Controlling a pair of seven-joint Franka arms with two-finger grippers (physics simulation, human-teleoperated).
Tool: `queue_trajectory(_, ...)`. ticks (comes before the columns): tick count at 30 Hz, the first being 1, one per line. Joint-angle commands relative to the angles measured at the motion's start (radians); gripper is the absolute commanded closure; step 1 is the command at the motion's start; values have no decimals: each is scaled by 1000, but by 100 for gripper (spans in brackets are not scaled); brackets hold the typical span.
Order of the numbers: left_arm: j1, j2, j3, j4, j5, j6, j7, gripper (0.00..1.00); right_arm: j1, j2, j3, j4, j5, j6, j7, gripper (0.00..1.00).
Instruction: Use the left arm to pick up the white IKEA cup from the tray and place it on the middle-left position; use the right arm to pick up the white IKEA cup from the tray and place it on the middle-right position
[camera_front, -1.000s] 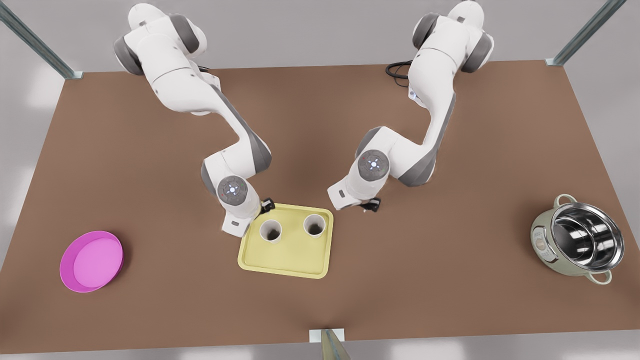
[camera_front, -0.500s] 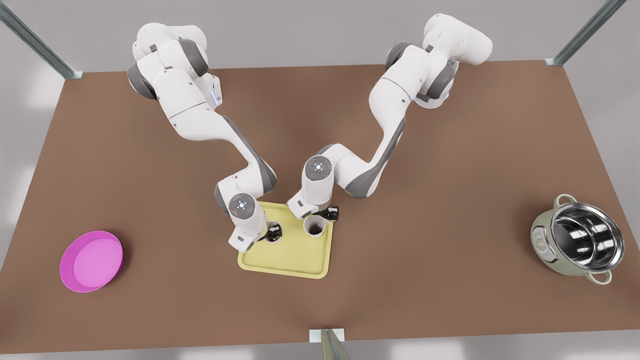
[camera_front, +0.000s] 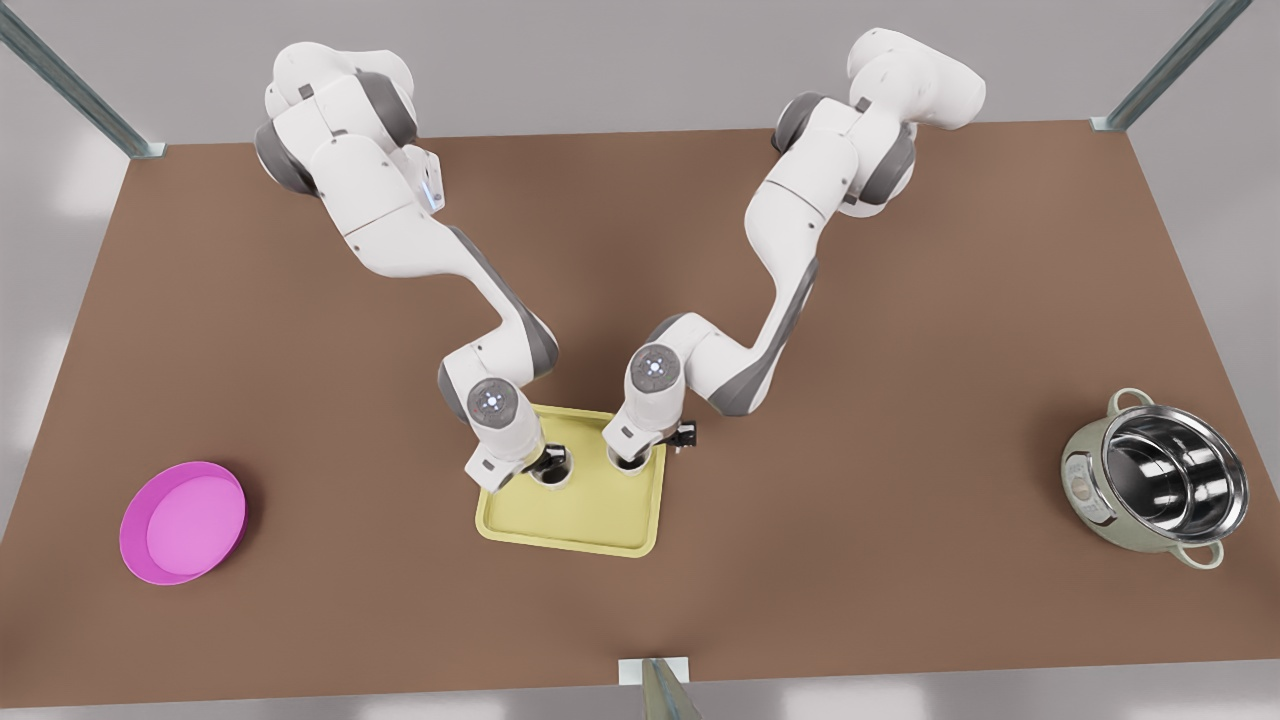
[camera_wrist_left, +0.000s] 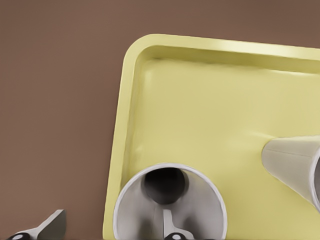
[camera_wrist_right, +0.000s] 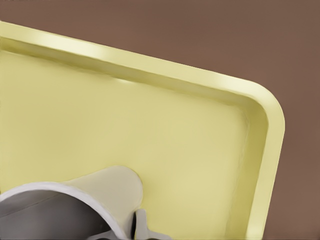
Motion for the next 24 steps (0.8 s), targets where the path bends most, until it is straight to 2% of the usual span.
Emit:
queue_trajectory(1,0,13,0,0,1,25,-93,5,0,-4,0,0,-10,-1,90,88)
queue_trajectory(3,0,30,0,1,0,56,-95,8,-6,-33,0,-6,-8,-4,87,87)
queue_trajectory(5,0,29,-2,1,-2,56,-96,36,-41,-83,-1,-46,-2,-4,23,87)
queue_trajectory(7,6,21,-2,9,-31,54,-93,51,-87,-152,-3,-99,2,-9,-56,87)
queue_trajectory(10,16,12,-2,14,-33,41,-88,52,-173,-218,-3,-171,2,-21,-189,86)
queue_trajectory(13,18,10,-2,14,-34,39,-92,68,-319,-240,0,-241,130,-16,-488,85)
queue_trajectory(15,23,6,0,15,-56,34,-93,76,-354,-228,0,-269,134,-1,-534,85)
queue_trajectory(17,30,0,-2,17,-57,25,-93,76,-356,-211,0,-309,136,80,-540,85)
queue_trajectory(18,32,-5,-2,29,-63,15,-93,76,-356,-211,0,-313,137,85,-545,56)
queue_trajectory(19,38,-16,-2,35,-80,7,-93,76,-356,-211,0,-315,137,85,-545,37)
queue_trajectory(24,154,-129,0,38,-204,-130,-70,76,-368,-217,0,-315,137,77,-547,0)
